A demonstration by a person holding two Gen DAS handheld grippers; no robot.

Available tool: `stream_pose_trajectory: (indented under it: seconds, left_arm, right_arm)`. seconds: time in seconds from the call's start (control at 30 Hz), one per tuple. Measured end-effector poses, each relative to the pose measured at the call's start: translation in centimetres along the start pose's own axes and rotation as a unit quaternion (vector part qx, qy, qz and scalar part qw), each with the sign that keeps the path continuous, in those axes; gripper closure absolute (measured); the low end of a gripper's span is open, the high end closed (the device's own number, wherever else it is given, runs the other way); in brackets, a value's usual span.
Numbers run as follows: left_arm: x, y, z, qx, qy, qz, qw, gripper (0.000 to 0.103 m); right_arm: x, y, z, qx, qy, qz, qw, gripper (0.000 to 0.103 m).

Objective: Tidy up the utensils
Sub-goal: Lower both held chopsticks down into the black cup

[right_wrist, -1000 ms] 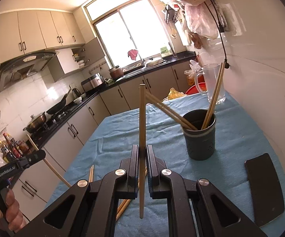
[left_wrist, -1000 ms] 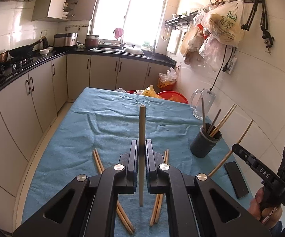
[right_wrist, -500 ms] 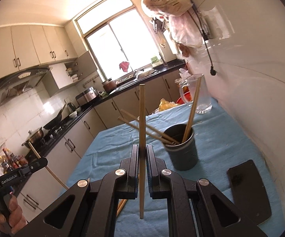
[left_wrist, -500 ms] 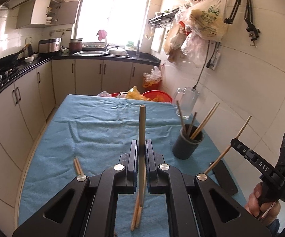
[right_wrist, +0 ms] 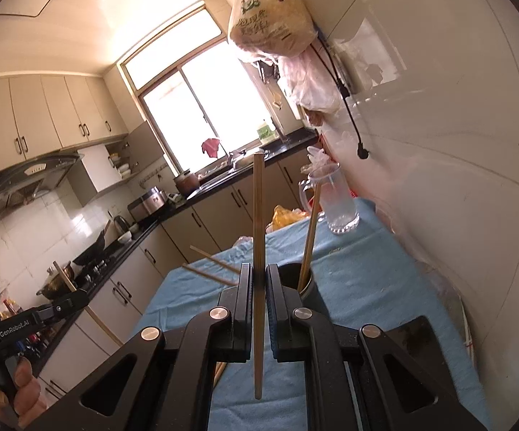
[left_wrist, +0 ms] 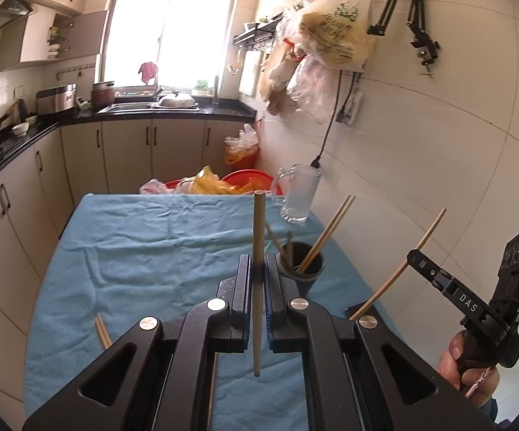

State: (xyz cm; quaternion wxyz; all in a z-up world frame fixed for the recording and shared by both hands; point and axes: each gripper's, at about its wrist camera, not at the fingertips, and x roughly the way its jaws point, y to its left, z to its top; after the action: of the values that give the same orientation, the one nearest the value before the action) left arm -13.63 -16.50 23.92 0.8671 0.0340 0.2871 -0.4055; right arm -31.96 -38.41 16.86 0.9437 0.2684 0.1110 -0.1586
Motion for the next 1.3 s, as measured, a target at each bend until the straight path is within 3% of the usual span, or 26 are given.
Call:
stream_pose_trajectory:
  seconds: [0.37,0.77,0.97,1.3]
  left_arm:
    - [2.2,-5.1,5.4,0.022,-0.028,-0.033,0.9988,0.097]
    - [7.6,-6.7,9.2,0.013,-0.036,-0.026,0.9989,0.097]
    - [11.4,-5.8,8.9,-0.004,-0.021,-0.02,0.9996,0.097]
    - [15.9,-4.9,6.2,-0.001,0.03,-0.013,0.9995,0.097]
  right_arm:
    - [-1.3,-1.9,4.0,0.026,-0.04,-0.005,0.999,0.095]
    - [0.9,-2.6,8.0,0.034,-0.069,-0.008,0.997,0.095]
    - [4.3,-2.9,8.7,0.023,-0.059,-0.023,0.998,0.095]
    - [10.1,-4.3,6.4,0.023,0.006,-0.042,0.999,0.095]
